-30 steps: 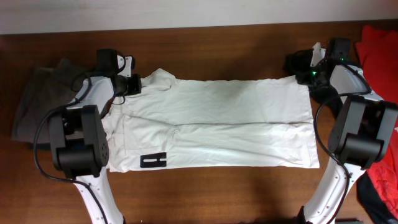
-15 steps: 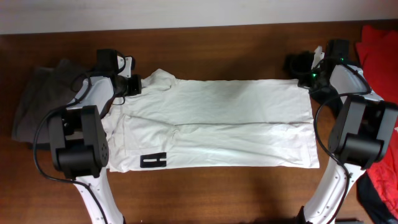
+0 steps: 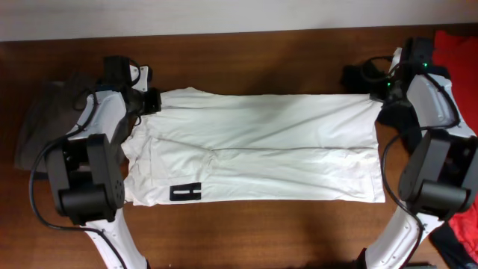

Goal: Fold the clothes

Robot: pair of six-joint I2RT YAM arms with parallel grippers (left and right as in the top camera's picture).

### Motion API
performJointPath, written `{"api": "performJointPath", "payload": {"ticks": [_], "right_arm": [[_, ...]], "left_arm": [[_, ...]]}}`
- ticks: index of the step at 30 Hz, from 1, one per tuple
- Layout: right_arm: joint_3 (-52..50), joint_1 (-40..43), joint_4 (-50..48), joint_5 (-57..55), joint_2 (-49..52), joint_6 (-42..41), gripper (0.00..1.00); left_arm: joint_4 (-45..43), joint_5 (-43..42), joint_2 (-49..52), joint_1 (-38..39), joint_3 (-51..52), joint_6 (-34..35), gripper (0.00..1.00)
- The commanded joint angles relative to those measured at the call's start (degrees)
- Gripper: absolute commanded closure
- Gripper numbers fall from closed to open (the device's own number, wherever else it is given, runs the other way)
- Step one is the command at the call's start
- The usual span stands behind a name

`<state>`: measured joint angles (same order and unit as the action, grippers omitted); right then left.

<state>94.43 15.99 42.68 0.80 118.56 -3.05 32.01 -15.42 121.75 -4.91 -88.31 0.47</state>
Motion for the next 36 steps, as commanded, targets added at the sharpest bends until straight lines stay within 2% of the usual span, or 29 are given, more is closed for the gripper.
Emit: {"api": "performJointPath", "payload": {"ticks": [1,16,22,26,36], "right_arm": [[1.11,0.26,2.47,-2.38,-2.84,-0.85,0.96],[1.11,0.26,20.55,-2.38,-9.94,-0.85,0.96],[1.11,0.26,28.02,-2.36,-11.5,-0.85,0.96],[1.11,0.2,31.45,-2.32,-11.5,-0.85,0.96],[1.03,0.2,38.27,-0.87,-11.47,-0.85,0.92]], "left_arm": [[1.2,0.07,-5.73,-0.28,0.39,0.39,0.99],[13.92,1.14,-12.44,-0.92,0.39,0.37,0.98],[19.93,3.63,-17.88,-3.78,0.39,0.35,0.93],[21.88,3.58,-18.25,-3.72,0.39,0.37,0.93],[34.25,3.87,-18.23,-3.78,0.42,0.37,0.93]]}}
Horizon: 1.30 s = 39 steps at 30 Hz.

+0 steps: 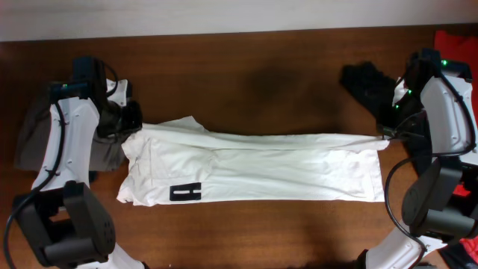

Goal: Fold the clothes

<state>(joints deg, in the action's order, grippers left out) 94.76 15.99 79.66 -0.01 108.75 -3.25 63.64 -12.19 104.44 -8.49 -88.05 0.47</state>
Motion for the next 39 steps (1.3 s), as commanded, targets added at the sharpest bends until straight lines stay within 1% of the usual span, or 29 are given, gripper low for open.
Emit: {"api": "performJointPath", "payload": {"ticks": [1,6,9,11,15,18,19,21,23,25,31,35,39], "right_arm": [[0.59,0.2,1.68,-0.09,-1.66,-0.63,0.92],[-0.72,0.22,2.67,-1.73,-1.66,-0.68,0.92],[-2.03,0.22,2.64,-3.78,-1.55,-0.68,0.91],[-2.95,0.22,2.4,-4.66,-1.55,-0.7,0.91],[-4.7,0.22,1.46,-5.88,-1.55,-0.72,0.91],[-5.42,0.22,0.83,-5.86,-1.55,-0.7,0.91],[-5.49,0.2,0.68,-5.81,-1.55,-0.72,0.91],[-5.51,0.2,0.55,-5.81,-1.55,-0.72,0.91],[-5.51,0.15,0.48,-5.81,-1.55,-0.72,0.91],[-5.51,0.15,0.5,-5.84,-1.55,-0.72,0.91],[-5.51,0.15,0.28,-5.81,-1.55,-0.7,0.91],[-5.51,0.15,0.26,-5.81,-1.55,-0.7,0.9],[-5.51,0.15,0.24,-5.81,-1.55,-0.7,0.9]], "left_arm": [[3.89,0.94,-0.92,-0.22,0.15,0.37,0.93],[7.69,5.27,-0.92,-0.22,0.15,0.44,0.94],[9.4,8.87,-0.92,-0.2,0.15,2.71,0.94],[9.7,10.23,-0.92,-0.2,0.24,2.97,0.94],[8.98,9.97,-0.92,-0.2,0.26,4.0,0.94],[6.23,6.27,-0.92,-0.15,0.26,4.22,0.93],[4.83,4.81,-0.92,-0.15,0.26,4.2,0.91],[2.08,2.99,-0.92,-0.15,0.26,4.17,0.78],[-0.15,2.73,-0.81,-0.15,0.26,4.15,0.62],[-1.55,2.73,-0.42,-0.15,0.26,3.76,0.56],[-3.69,1.99,3.26,-0.15,0.26,2.45,0.54],[-5.33,-2.69,7.56,-0.13,0.26,-0.33,0.54],[-6.69,-3.58,11.58,-0.13,0.26,-1.57,0.55]]}}
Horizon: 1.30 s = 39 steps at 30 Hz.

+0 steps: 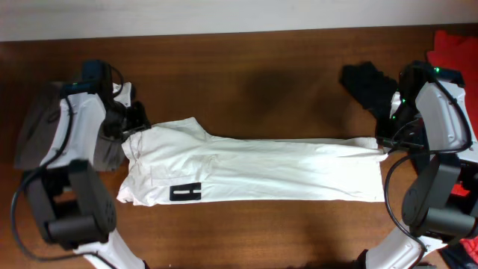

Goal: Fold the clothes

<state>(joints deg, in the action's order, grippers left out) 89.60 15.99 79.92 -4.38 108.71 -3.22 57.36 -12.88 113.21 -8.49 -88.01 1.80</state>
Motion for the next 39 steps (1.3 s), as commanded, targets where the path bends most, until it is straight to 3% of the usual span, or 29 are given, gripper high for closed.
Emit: {"api": "performJointPath", "payload": {"ticks": [1,13,18,30,39], "right_arm": [[-0.35,0.15,-0.02,-1.44,-1.51,-0.72,0.9],[-0.35,0.15,-0.07,-1.44,-1.51,-0.72,0.89],[-0.35,0.15,-0.13,-1.44,-1.51,-0.72,0.89],[-0.35,0.15,-0.2,-1.44,-1.51,-0.72,0.89],[-0.35,0.15,-0.2,-1.44,-1.51,-0.72,0.88]], "left_arm": [[-0.61,-3.02,3.74,-0.13,0.22,-3.37,0.55],[-1.2,-0.48,5.79,-0.15,0.24,-4.26,0.59],[-1.18,5.2,5.84,-0.15,0.28,-4.2,0.59],[-1.9,-0.2,7.98,1.22,1.03,-4.07,0.6],[-2.05,-0.22,7.96,1.57,0.74,-4.07,0.77]]}}
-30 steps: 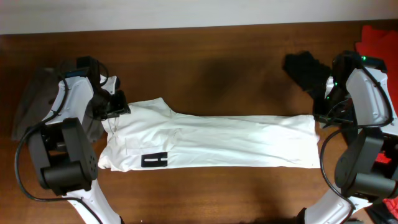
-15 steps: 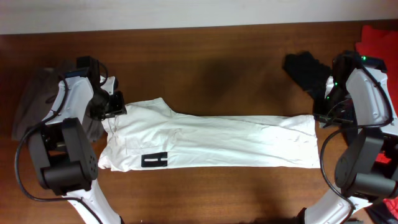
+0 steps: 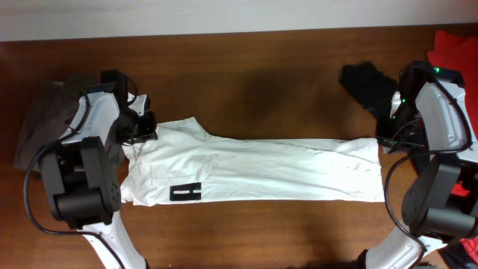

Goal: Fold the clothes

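A white garment (image 3: 254,170) with a black letter patch (image 3: 185,193) lies stretched left to right across the wooden table, its far edge folded toward the front. My left gripper (image 3: 146,130) rests at the garment's far left corner. At the far right corner is my right gripper (image 3: 383,140), where the cloth ends in a square corner. The overhead view does not show either gripper's fingers clearly enough to tell whether they hold the cloth.
A grey-brown garment (image 3: 41,127) lies at the left edge under the left arm. A black cloth (image 3: 366,86) lies at the back right, and a red one (image 3: 454,52) in the right corner. The table's far edge meets a pale wall.
My left gripper has shifted a little right and toward the front, onto the garment's corner. The right arm has barely moved. The thin strip of cloth that ran to it now lies as a flat corner.
The garment first lay spread wide, with both grippers at its far corners. Then both grippers were nearer the front and the far edge had come with them, making the garment narrower. It stayed narrow after that, and now both ends lie flatter.
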Robot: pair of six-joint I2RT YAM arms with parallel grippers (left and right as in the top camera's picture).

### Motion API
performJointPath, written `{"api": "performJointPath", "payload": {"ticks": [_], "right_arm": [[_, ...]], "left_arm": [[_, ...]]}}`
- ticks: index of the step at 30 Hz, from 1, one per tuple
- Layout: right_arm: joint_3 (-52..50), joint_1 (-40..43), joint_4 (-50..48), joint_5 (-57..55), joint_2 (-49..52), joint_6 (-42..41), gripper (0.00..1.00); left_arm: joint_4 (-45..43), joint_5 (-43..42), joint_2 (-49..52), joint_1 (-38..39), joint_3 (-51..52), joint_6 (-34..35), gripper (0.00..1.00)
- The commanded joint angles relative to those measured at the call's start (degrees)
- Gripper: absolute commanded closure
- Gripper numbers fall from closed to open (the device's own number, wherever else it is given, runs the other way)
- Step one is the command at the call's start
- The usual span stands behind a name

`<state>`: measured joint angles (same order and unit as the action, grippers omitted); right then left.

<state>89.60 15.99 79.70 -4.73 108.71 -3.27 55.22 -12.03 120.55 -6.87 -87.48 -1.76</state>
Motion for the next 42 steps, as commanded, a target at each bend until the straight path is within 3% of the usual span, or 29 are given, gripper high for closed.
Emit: {"api": "performJointPath", "payload": {"ticks": [1,5,14,18,30,34,37,42], "right_arm": [[-0.35,0.15,0.04,-1.09,-1.51,-0.68,0.88],[-0.35,0.15,0.46,-1.11,-1.51,-0.68,0.85],[-0.63,0.15,0.76,-1.09,-1.51,-0.66,0.83],[-1.33,0.15,0.85,-1.07,-1.51,-0.68,0.83],[-1.33,0.15,0.87,-1.09,-1.51,-0.66,0.83],[-1.33,0.15,0.87,-1.09,-1.51,-0.66,0.83],[-1.33,0.15,0.87,-1.09,-1.51,-0.66,0.83],[-1.33,0.15,0.87,-1.09,-1.51,-0.66,0.83]], "left_arm": [[0.11,-1.05,0.61,-0.04,0.07,-0.5,0.8],[1.6,-1.07,0.59,-0.04,-1.16,-0.5,0.86],[5.07,-1.09,-1.4,-0.04,-5.25,-0.48,0.86],[5.31,-1.73,-2.08,-0.02,-5.25,-0.48,0.93],[6.4,-2.62,-2.08,-0.02,-5.25,-0.48,0.93],[6.32,-7.37,-2.1,-0.04,-5.25,-2.64,0.95],[6.36,-7.3,-2.1,-0.04,-5.25,-2.64,0.89],[6.36,-6.91,-2.08,-0.04,-5.25,-2.64,0.86]]}}
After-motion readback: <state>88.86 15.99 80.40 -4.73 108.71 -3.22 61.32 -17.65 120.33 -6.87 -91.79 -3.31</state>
